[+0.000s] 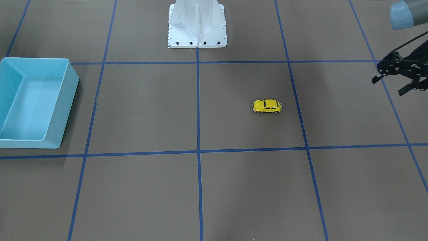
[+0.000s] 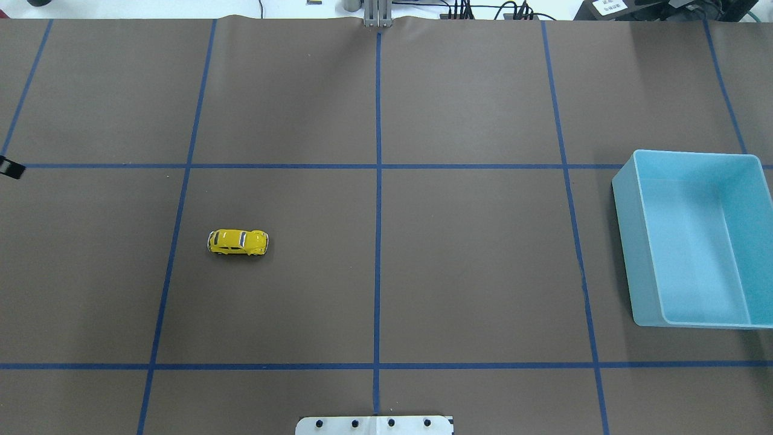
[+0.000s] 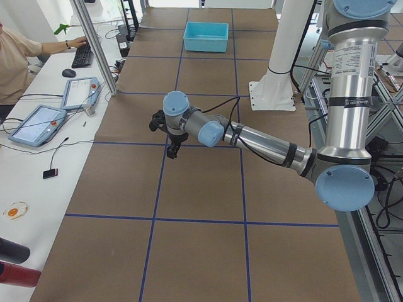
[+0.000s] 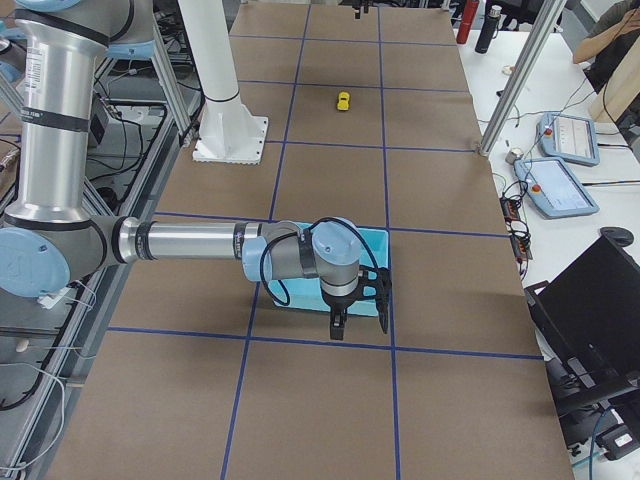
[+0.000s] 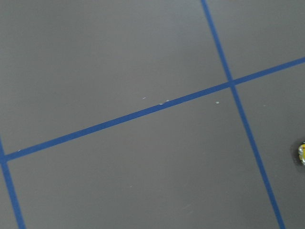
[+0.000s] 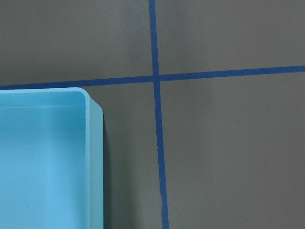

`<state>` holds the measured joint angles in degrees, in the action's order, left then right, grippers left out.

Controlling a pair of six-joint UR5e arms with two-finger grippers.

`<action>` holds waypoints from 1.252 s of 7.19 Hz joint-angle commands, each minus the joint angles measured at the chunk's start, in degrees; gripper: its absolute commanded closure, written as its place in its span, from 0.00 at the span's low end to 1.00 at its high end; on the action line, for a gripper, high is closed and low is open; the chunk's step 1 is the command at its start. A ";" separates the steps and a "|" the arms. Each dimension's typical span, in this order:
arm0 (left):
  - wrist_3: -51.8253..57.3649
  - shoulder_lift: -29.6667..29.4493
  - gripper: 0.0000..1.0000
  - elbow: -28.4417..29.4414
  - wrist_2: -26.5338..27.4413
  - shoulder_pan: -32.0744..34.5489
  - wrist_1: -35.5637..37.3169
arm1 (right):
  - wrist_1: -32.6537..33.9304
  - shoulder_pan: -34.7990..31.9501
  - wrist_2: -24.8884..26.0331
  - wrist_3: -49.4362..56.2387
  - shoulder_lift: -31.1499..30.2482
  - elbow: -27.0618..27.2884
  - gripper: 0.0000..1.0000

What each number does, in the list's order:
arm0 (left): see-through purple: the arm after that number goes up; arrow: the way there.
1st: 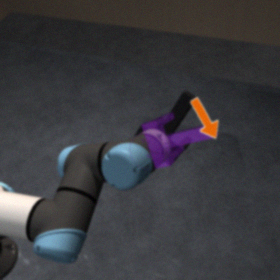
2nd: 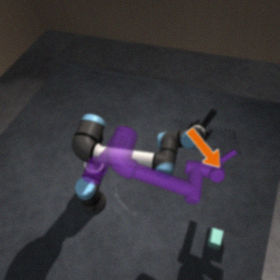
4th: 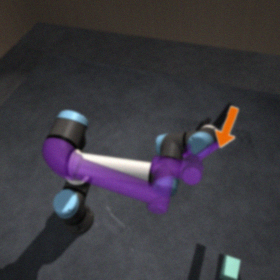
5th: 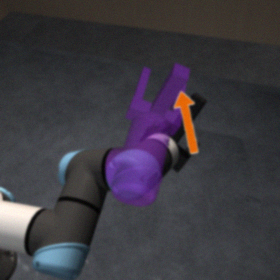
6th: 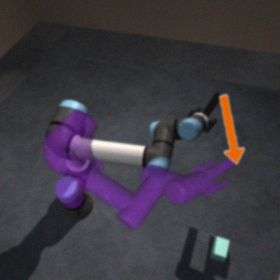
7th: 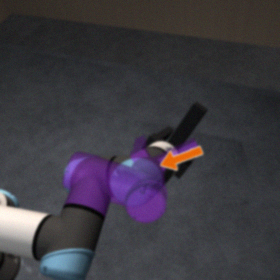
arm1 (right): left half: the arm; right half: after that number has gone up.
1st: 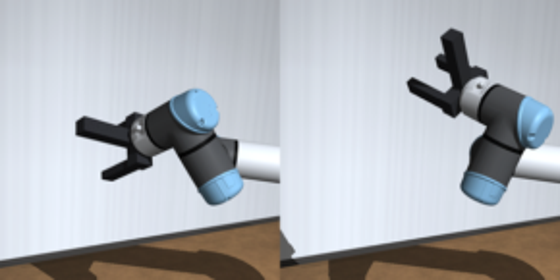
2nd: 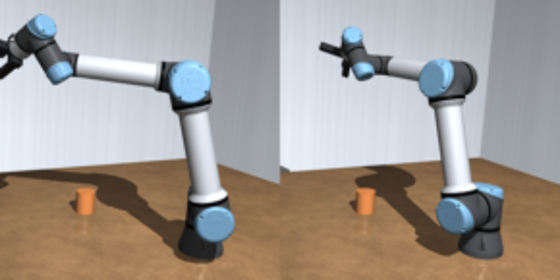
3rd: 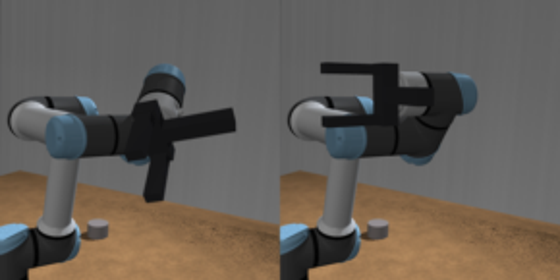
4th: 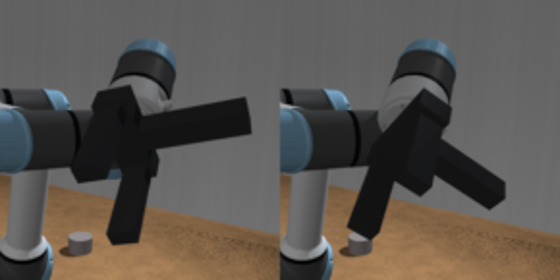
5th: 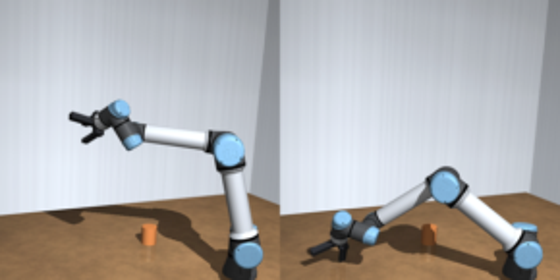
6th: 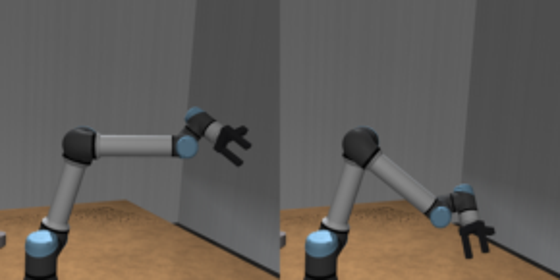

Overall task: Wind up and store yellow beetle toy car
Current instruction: 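Move the left gripper over the yellow beetle toy car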

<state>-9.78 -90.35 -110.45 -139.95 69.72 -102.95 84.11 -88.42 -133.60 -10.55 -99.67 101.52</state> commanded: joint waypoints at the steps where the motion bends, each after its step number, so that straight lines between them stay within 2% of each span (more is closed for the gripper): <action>1: 0.12 -1.58 0.00 -4.93 3.17 -8.51 -1.64 | 0.00 -0.08 0.01 0.00 0.00 -0.01 0.00; 3: 0.20 -3.60 0.00 -5.65 3.81 -12.30 -1.55 | 0.00 0.09 0.09 0.00 0.18 -0.44 0.00; 5: 3.16 -5.54 0.00 -5.82 10.55 -16.78 -2.42 | 0.00 0.09 0.09 0.00 0.09 -0.45 0.00; 6: 5.02 -5.72 0.00 -5.65 11.88 -19.07 -2.34 | 0.00 0.09 0.09 0.00 0.18 -0.53 0.00; 8: 5.65 -7.73 0.00 -5.39 17.94 -24.51 -2.61 | 0.00 0.09 0.09 0.00 0.09 -0.53 0.00; 9: 12.61 -9.57 0.00 -4.17 19.79 -25.67 -2.26 | -0.09 0.09 0.01 0.00 0.00 -0.45 0.00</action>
<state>-2.99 -98.00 -115.69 -123.04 46.39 -105.45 84.08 -88.33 -133.54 -10.55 -99.57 101.00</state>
